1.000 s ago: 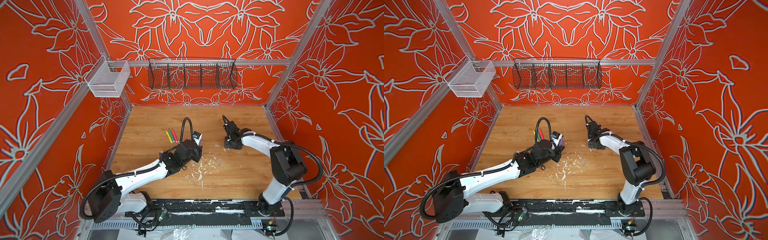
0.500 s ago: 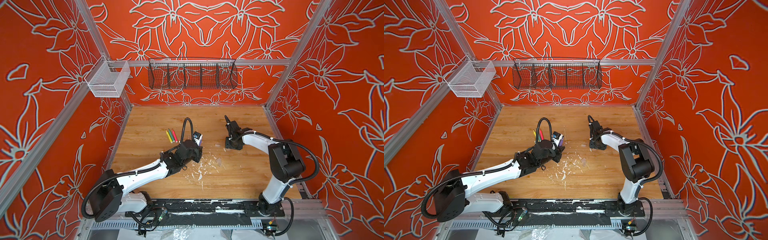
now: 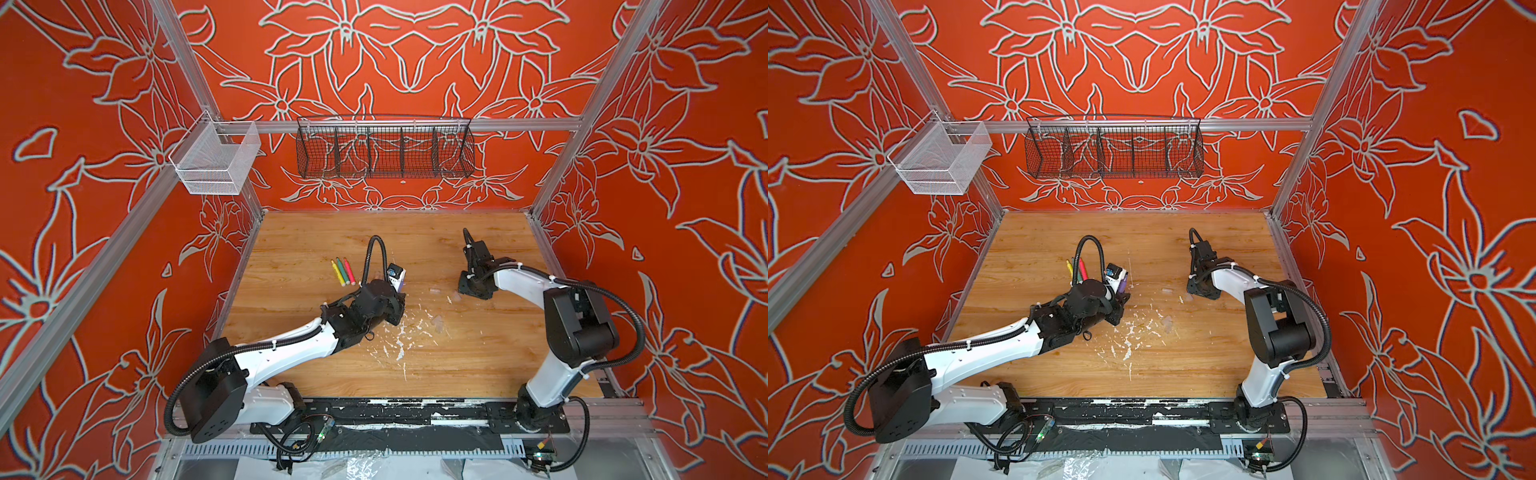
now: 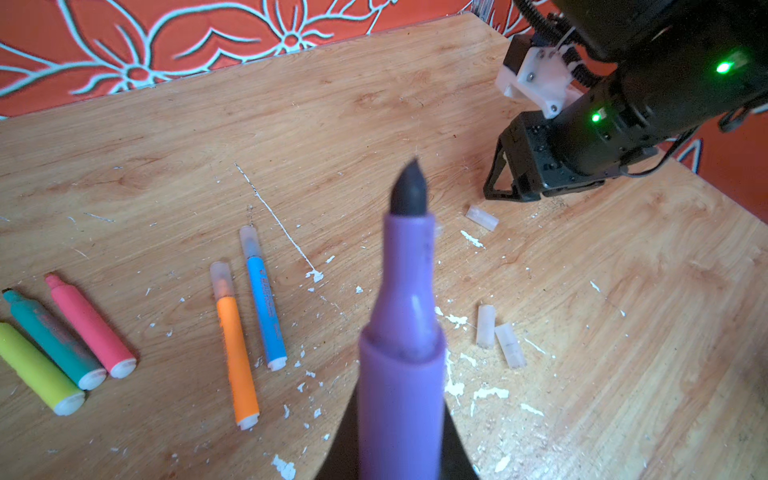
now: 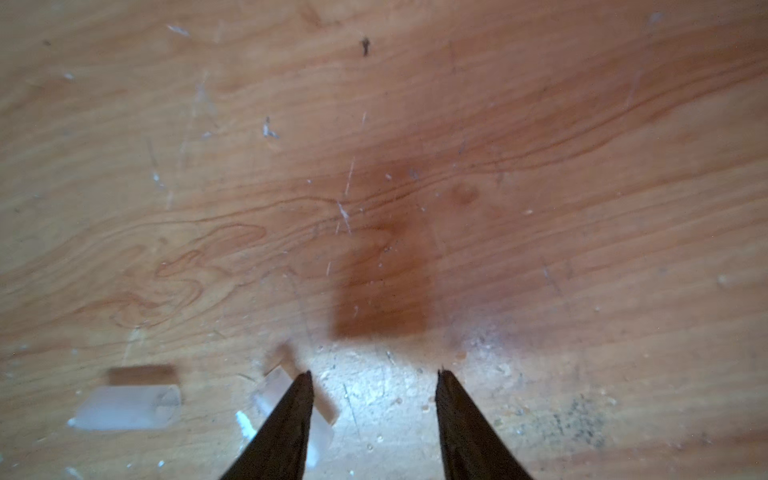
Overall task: Insert the pens into the pen caps
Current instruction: 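Align the open right gripper over one translucent cap and close on it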
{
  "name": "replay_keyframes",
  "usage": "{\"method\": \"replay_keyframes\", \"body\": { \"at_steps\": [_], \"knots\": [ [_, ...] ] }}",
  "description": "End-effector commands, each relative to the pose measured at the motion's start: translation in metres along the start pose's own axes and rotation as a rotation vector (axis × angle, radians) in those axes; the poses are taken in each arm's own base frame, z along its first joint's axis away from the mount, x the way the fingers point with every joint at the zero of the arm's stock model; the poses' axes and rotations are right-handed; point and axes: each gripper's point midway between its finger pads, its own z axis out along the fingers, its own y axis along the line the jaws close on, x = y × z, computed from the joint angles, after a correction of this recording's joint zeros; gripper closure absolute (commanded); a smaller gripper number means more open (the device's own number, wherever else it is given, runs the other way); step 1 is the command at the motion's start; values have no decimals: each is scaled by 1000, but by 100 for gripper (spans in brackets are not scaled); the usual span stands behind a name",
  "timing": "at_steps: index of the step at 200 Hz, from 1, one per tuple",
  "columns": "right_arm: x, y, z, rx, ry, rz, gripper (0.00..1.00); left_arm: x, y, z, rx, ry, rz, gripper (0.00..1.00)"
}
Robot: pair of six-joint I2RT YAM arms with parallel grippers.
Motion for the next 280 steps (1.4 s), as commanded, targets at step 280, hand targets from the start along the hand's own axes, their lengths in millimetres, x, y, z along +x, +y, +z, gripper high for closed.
{"method": "replay_keyframes", "body": {
  "at_steps": [280],
  "knots": [
    [91, -2, 4, 62, 189, -165, 39, -18, -2, -11, 11, -41, -3, 100]
  ]
}}
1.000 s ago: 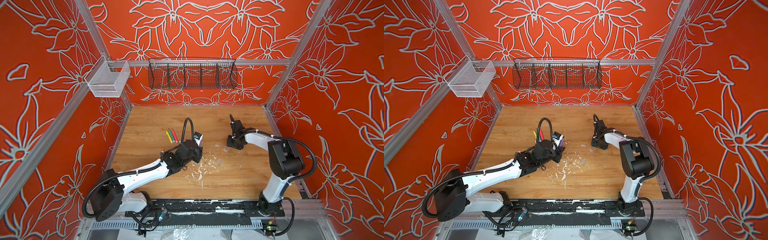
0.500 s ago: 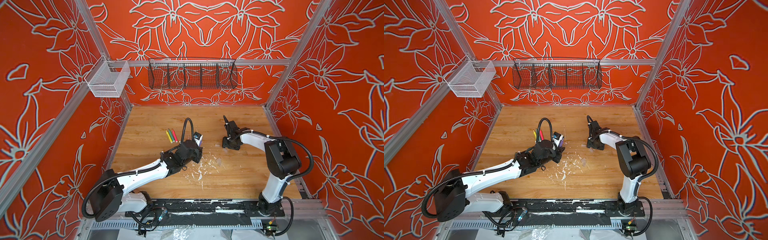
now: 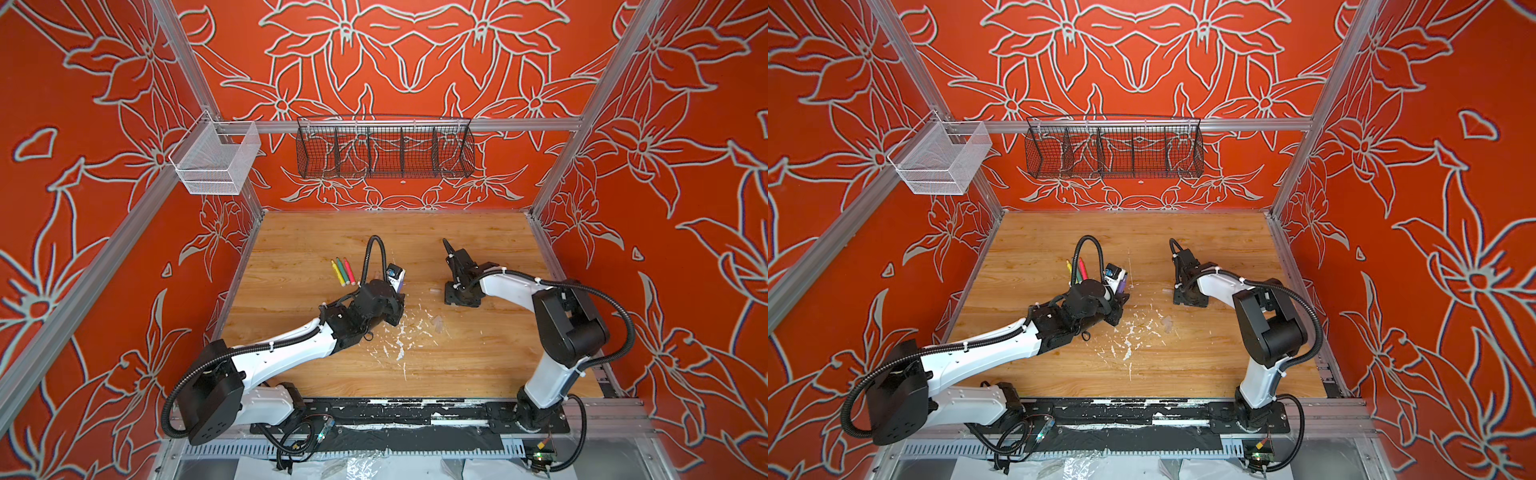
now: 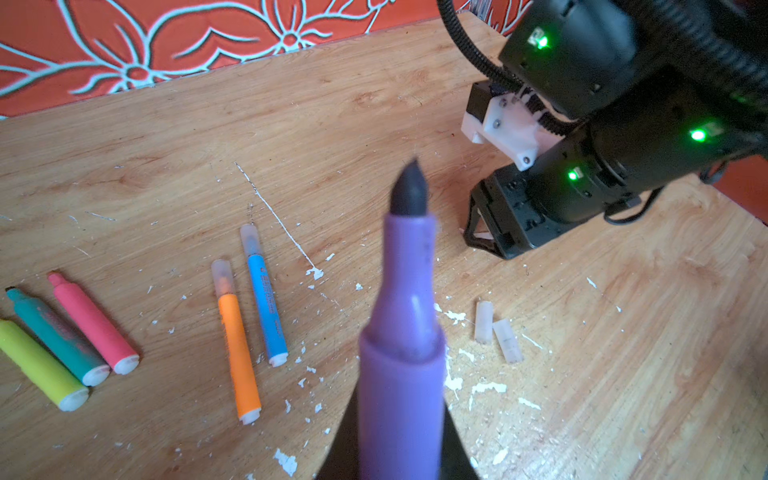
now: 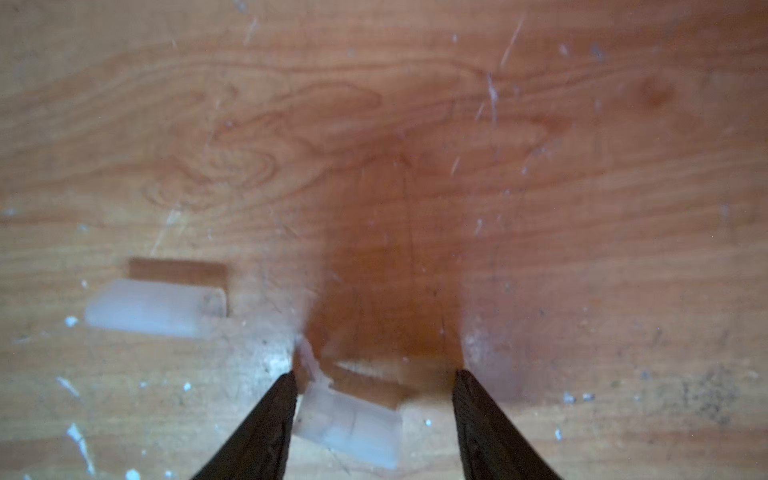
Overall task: Insert the pens into the pen caps
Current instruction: 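Align the open right gripper over one translucent cap and close on it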
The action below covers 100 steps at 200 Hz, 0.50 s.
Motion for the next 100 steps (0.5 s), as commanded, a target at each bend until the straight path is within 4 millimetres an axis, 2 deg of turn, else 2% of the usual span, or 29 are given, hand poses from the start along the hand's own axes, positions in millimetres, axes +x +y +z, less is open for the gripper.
{"method": "replay_keyframes", "body": {
  "at_steps": [1, 37, 70, 100],
  "knots": [
    [49, -22, 9, 59, 135, 1, 39, -18, -2, -8, 7, -44, -5, 100],
    [47, -30, -2, 72, 86, 30, 40, -18, -1, -9, 4, -44, -3, 100],
    [50, -36, 0, 85, 93, 71, 47, -18, -2, -10, 10, -50, -6, 100],
    [49, -42, -4, 75, 51, 127, 48, -17, -2, -7, 7, -41, -2, 100]
  ]
}}
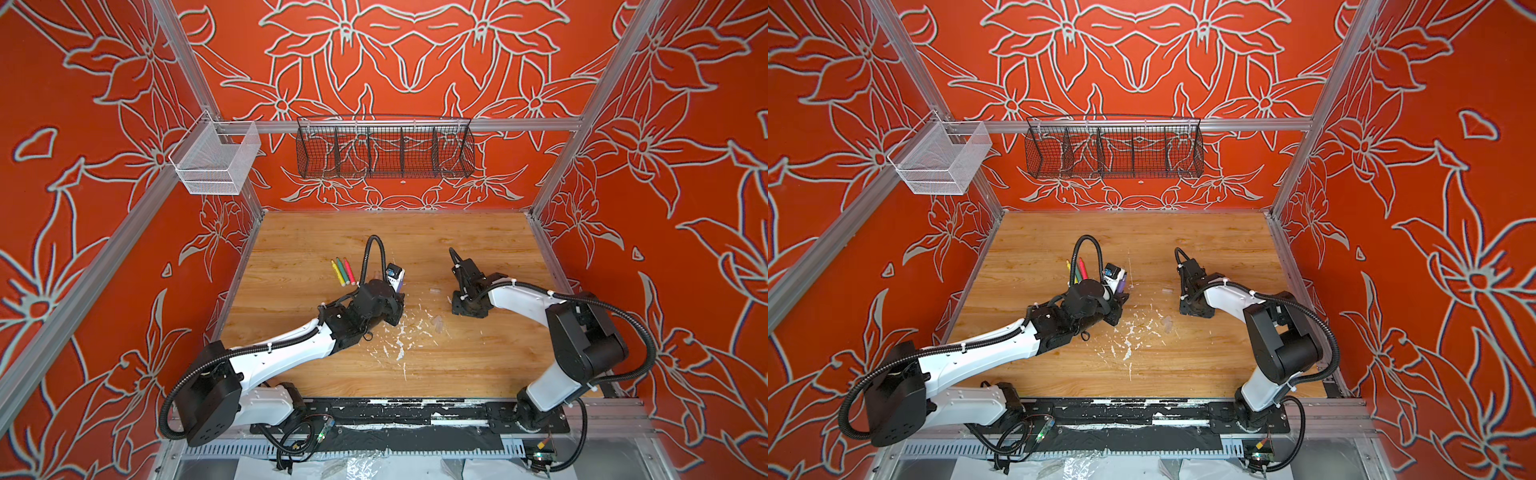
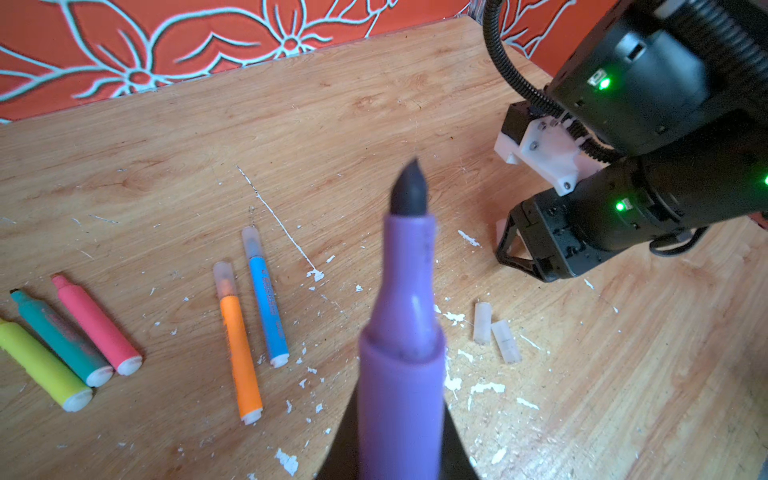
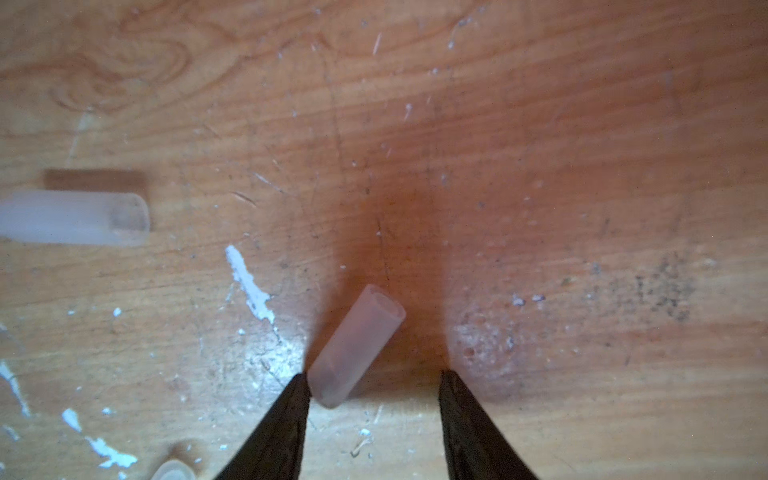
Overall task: Insert the pens into the pen caps
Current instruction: 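Align the open right gripper over one translucent cap and close on it, then lift the translucent cap with the right gripper and carry it toward the purple marker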
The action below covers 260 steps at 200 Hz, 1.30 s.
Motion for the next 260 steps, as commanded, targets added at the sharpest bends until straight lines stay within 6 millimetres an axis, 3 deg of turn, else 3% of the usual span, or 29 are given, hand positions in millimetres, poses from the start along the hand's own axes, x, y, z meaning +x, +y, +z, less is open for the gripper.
{"method": "replay_keyframes", "body": {
  "at_steps": [1, 16, 39, 93, 176, 260],
  "knots": [
    [24, -22, 4, 56, 57, 63, 48, -15, -2, -4, 5, -35, -3, 100],
    [21, -18, 1, 24, 35, 67, 48, -15, -2, -4, 4, -33, -2, 100],
    [17, 4, 2, -93, 32, 48, 45, -15, -1, -4, 2, -34, -1, 100],
    [16, 21, 26, -93, 139, 6, 44, -15, -2, -3, 7, -33, -2, 100],
    [12, 2, 31, 33, 146, -12, 54, -14, -4, -2, 12, -26, -3, 100],
    [19, -5, 32, 62, 160, -4, 74, -17, -2, -7, 10, -39, -4, 100]
  ]
}}
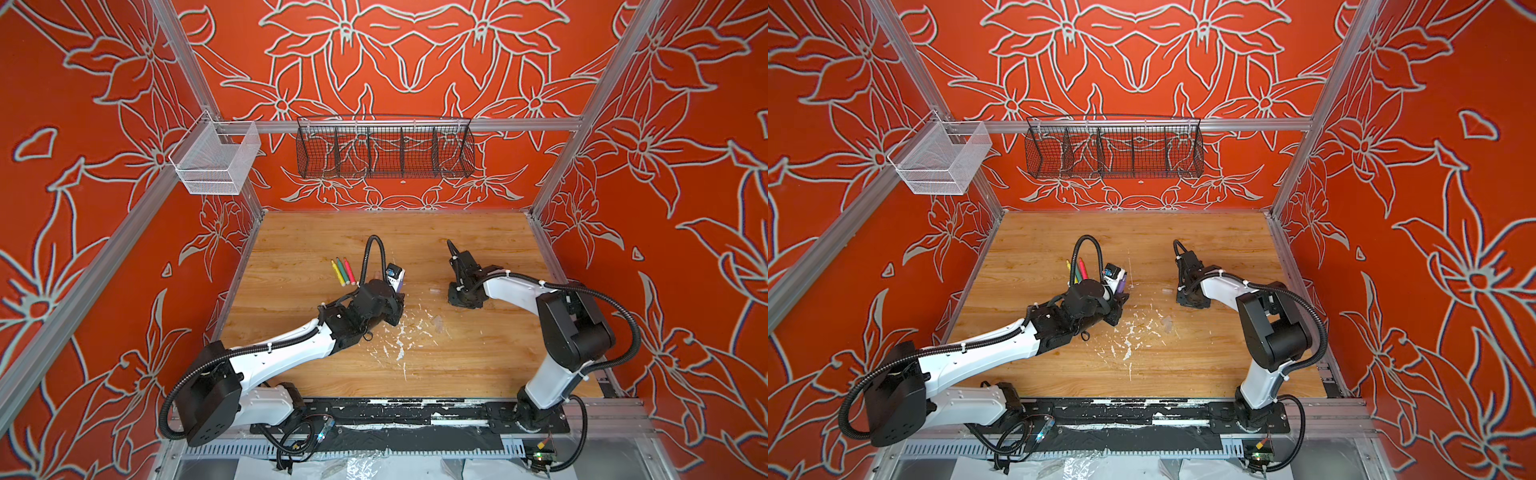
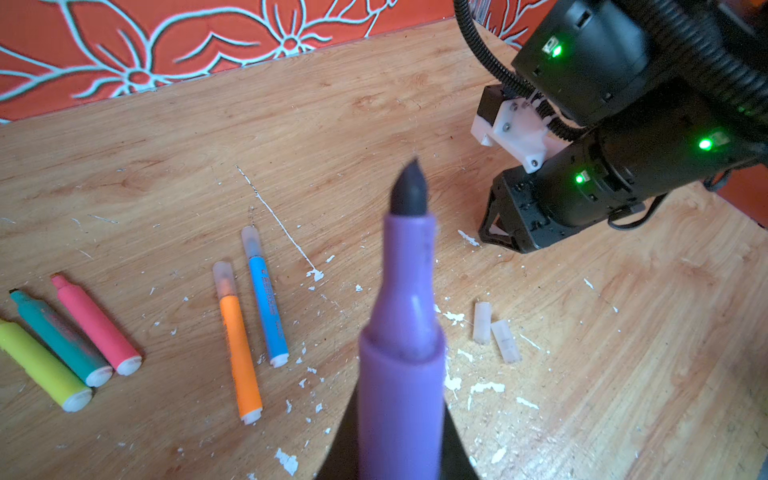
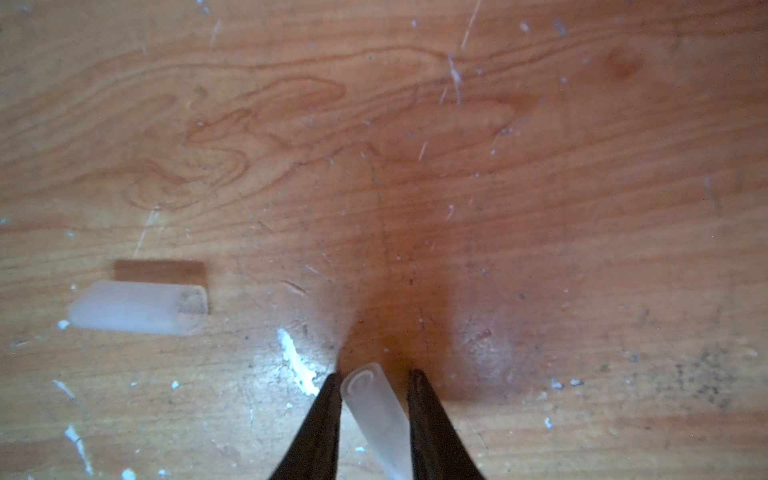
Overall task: Insert the pens into the pen caps
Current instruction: 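Lift the translucent cap with the right gripper and carry it toward the purple marker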
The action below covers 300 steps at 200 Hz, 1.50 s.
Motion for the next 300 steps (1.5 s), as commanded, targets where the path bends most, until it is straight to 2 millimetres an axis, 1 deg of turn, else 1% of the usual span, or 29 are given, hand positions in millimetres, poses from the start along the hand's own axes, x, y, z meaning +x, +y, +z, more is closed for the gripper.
{"method": "replay_keyframes", "body": {
  "at_steps": [1, 38, 46, 62, 91, 112, 123, 133, 168, 200, 218, 235, 249, 265, 272, 300],
  "knots": [
    [46, -25, 22, 92, 166, 2, 74, -17, -2, -7, 9, -41, -4, 100],
    [51, -24, 19, 64, 162, 18, 75, -18, -1, -10, 4, -51, -3, 100],
    [53, -23, 18, 60, 166, 16, 74, -18, -1, -10, 5, -50, -4, 100],
    [55, -24, 18, 57, 171, 13, 67, -18, 0, -10, 1, -51, -4, 100],
    [56, -23, 21, 54, 182, 10, 67, -18, -2, -9, 9, -46, -4, 100],
    [56, -23, 23, 63, 186, 5, 73, -18, 0, -10, 1, -49, -3, 100],
    [56, -23, 24, 64, 193, 4, 80, -18, -1, -10, 4, -51, -3, 100],
    [57, -23, 25, 62, 195, 6, 83, -18, -2, -10, 9, -50, -4, 100],
    [56, -23, 21, 55, 177, 13, 85, -18, -2, -10, 10, -50, -5, 100],
    [49, -22, 6, 33, 126, 22, 86, -15, -2, -5, 6, -37, 6, 100],
    [44, -24, -9, 23, 79, 31, 86, -14, 0, -2, -7, -24, 12, 100],
    [37, -24, -27, -2, 23, 51, 86, -13, -2, -1, -1, -21, 9, 100],
    [31, -15, -46, -65, -11, 83, 88, -13, -3, -1, 11, -24, 5, 100],
    [15, -2, -79, -151, -75, 124, 88, -13, -9, -1, 42, -18, -3, 100],
    [4, 6, -96, -196, -110, 139, 88, -12, -13, -1, 66, -15, -6, 100],
    [-44, 39, -174, -423, -325, 173, 88, -9, -35, 0, 187, -8, 29, 100]
  ]
}}
